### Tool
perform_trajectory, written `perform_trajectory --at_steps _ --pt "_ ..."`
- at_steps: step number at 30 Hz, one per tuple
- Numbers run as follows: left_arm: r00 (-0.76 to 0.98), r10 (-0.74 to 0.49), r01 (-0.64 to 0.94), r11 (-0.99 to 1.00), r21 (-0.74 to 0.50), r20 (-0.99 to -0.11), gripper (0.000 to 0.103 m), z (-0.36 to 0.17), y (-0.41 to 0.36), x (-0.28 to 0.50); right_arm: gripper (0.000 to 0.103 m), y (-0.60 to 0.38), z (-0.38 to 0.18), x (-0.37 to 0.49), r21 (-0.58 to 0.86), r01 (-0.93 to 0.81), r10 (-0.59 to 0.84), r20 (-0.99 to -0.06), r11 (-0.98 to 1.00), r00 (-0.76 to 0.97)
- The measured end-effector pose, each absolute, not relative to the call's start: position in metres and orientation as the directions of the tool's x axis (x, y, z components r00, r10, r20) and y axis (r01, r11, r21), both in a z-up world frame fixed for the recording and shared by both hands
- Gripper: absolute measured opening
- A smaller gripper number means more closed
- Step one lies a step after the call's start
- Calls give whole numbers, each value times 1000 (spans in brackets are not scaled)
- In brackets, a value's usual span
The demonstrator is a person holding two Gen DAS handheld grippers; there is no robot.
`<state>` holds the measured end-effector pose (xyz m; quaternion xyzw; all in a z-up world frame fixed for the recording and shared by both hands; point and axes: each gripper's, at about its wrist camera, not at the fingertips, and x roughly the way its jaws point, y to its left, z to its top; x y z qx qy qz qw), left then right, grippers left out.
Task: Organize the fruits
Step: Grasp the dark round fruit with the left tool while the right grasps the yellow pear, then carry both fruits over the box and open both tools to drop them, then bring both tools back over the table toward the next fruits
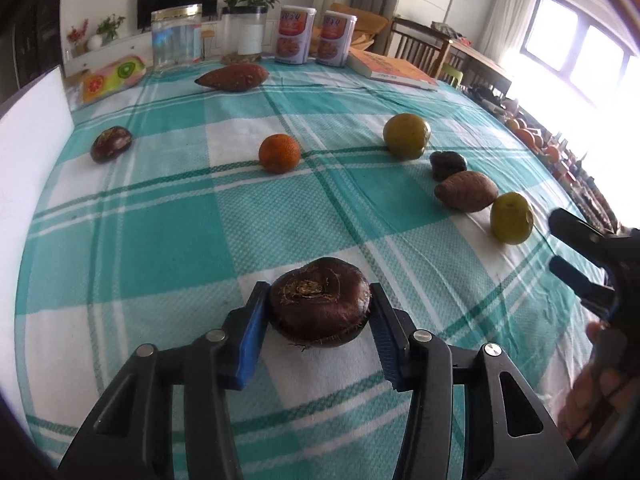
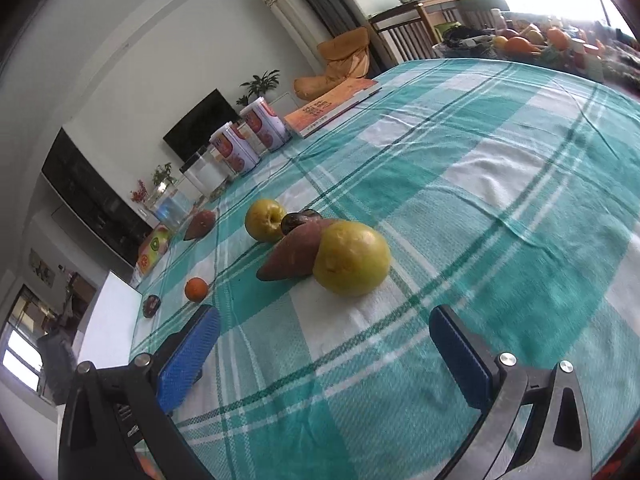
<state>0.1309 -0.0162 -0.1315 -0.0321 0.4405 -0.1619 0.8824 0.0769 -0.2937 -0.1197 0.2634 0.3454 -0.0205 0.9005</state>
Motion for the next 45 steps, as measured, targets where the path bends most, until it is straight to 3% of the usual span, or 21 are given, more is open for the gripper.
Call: perform_trajectory --at_steps 3,6,8,18,26,29,33,37,42,43,45 --pt "548 -325 254 943 -217 -770 50 -129 -8 122 92 -298 -129 103 466 226 177 -673 856 718" --pt "544 -323 254 943 -215 -774 50 -129 -4 118 75 -307 -137 110 504 258 184 -669 824 720" --pt "537 -325 250 943 -221 -779 50 -131 -2 118 52 -316 -142 110 531 288 182 -665 797 724" --pt "509 -388 316 914 -253 -768 50 -108 12 74 52 -306 -138 52 662 216 320 -590 718 741" --pt "622 -441 272 896 -350 -646 50 -20 90 17 52 -159 -101 54 653 -130 587 -552 746 593" --pt "725 -328 149 933 -326 -606 50 8 148 9 52 -77 -75 53 643 -326 706 -516 693 484" --pt "772 -94 -82 966 -245 -629 50 6 224 5 52 24 -36 31 564 -578 800 -504 590 325" --pt "708 49 -267 942 -202 -705 51 -24 278 1 52 104 -32 6 426 -730 770 -602 534 212" --pt "643 85 -338 924 -182 -761 51 -52 294 -5 52 151 -53 -8 326 -789 687 -709 521 161" --pt "641 99 -347 922 -172 -761 54 -52 294 -6 53 154 -53 -9 318 -790 686 -708 525 170" --pt "654 128 -363 918 -160 -746 70 -47 292 -8 63 147 -43 -5 335 -781 705 -685 527 182"
